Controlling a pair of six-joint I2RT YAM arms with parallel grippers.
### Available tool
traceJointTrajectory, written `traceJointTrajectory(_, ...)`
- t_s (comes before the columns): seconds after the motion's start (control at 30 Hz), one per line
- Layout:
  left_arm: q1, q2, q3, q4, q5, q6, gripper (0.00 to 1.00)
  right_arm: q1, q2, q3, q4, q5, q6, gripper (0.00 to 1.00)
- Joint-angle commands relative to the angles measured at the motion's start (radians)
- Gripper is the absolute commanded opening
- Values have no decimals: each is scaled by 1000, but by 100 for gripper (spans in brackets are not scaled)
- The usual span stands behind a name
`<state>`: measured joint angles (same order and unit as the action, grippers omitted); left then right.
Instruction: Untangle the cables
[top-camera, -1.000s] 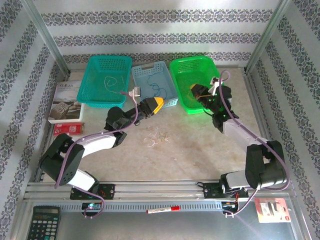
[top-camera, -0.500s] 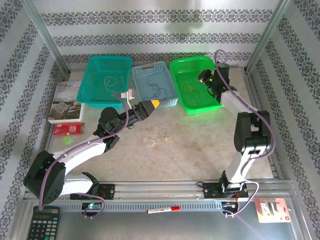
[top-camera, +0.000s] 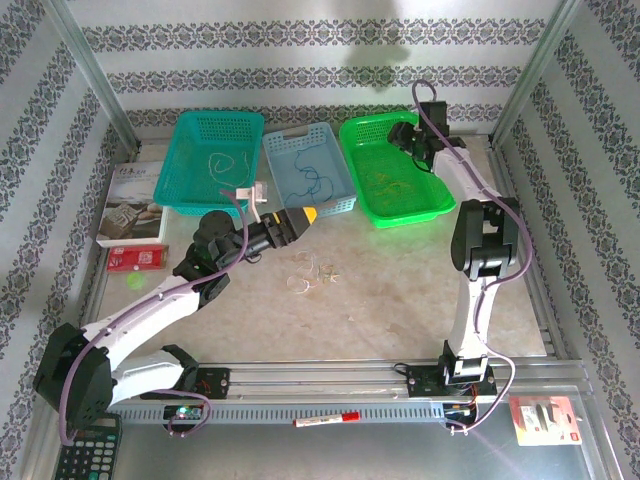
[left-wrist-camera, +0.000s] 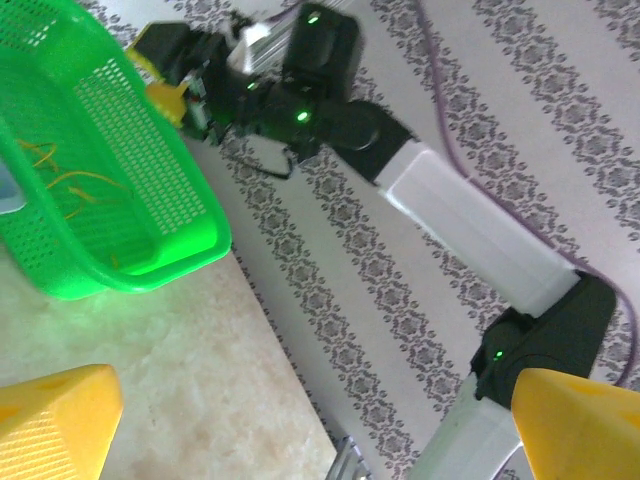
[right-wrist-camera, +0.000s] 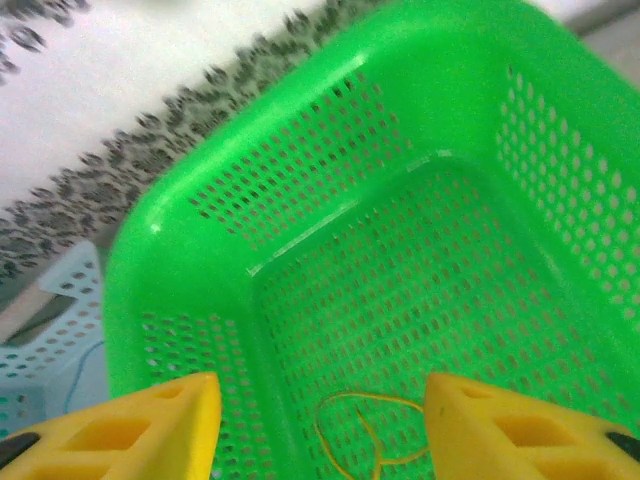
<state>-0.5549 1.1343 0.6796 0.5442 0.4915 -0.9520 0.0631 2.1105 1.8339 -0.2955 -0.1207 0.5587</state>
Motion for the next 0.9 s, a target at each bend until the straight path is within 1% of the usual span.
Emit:
traceJointTrajectory(0.0, 4, -5, 22, -42, -12, 44, 100, 7, -30, 39, -65, -12, -55, 56)
traceJointTrajectory(0.1, 4, -5, 17, -63, -24, 57, 100, 13, -92, -32, -23, -47, -35, 56)
traceJointTrajectory(0.2, 4, -16, 6, -109, -57, 84, 100, 38, -190, -164, 54, -86, -15, 56)
traceJointTrajectory(0.33, 6, -40, -5, -193, -102, 131, 100, 105, -337, -333, 118, -104, -33, 56)
traceJointTrajectory(0.47, 7, -81, -14, -301, -170, 174, 100, 198, -495, -521, 164, -97, -56, 56)
traceJointTrajectory(0.6, 6, -132, -28, -411, -297, 205, 100, 324, -649, -746, 217, -66, -51, 56)
traceJointTrajectory(0.7, 7, -169, -29, -484, -376, 231, 100, 435, -732, -896, 218, -2, -49, 55)
traceJointTrajectory(0.8, 7, -206, -49, -514, -468, 221, 100, 532, -779, -1027, 226, 48, 0, 55)
traceJointTrajectory(0.87, 7, -217, -48, -538, -493, 216, 100, 593, -798, -1091, 222, 87, 22, 55)
